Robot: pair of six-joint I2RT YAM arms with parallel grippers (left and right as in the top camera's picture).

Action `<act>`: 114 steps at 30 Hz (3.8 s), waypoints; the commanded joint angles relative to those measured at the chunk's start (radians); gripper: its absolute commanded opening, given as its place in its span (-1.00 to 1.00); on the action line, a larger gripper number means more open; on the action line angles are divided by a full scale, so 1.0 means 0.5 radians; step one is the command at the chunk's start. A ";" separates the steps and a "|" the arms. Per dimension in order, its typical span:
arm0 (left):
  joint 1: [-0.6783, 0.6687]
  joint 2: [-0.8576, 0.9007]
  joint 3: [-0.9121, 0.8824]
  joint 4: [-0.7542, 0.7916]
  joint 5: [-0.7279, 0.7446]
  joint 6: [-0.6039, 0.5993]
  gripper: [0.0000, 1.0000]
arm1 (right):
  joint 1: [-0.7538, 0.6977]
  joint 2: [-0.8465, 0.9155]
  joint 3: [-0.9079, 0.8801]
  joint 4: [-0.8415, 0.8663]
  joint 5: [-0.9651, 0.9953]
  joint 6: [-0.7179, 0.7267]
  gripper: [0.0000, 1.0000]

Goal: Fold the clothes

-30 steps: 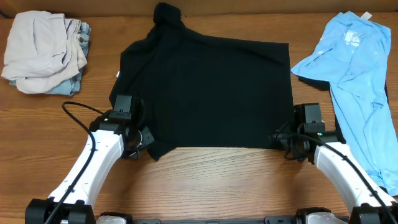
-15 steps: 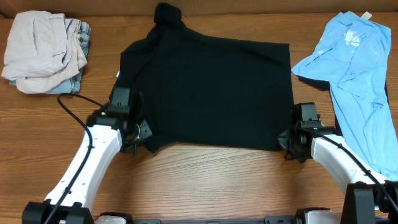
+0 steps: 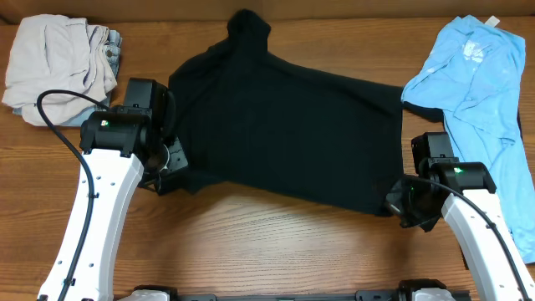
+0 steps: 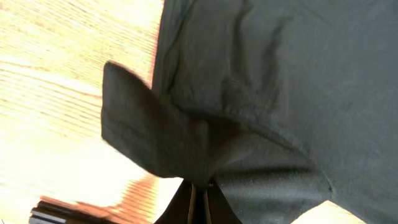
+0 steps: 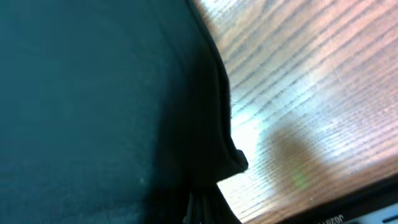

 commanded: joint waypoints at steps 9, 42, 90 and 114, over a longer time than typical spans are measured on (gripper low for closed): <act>-0.019 0.146 0.014 0.628 -0.093 0.105 -0.91 | -0.010 0.137 0.014 0.721 0.119 -0.054 -0.92; -0.056 0.873 0.226 1.664 -0.085 0.525 1.00 | -0.010 0.713 0.240 1.373 -0.014 -0.185 0.67; -0.056 1.373 -0.330 1.000 0.168 0.507 1.00 | 0.272 1.032 0.178 1.176 -0.047 -0.488 1.00; -0.054 0.822 -0.584 0.497 0.243 0.285 0.99 | 0.271 0.684 0.468 0.279 -0.182 -0.391 1.00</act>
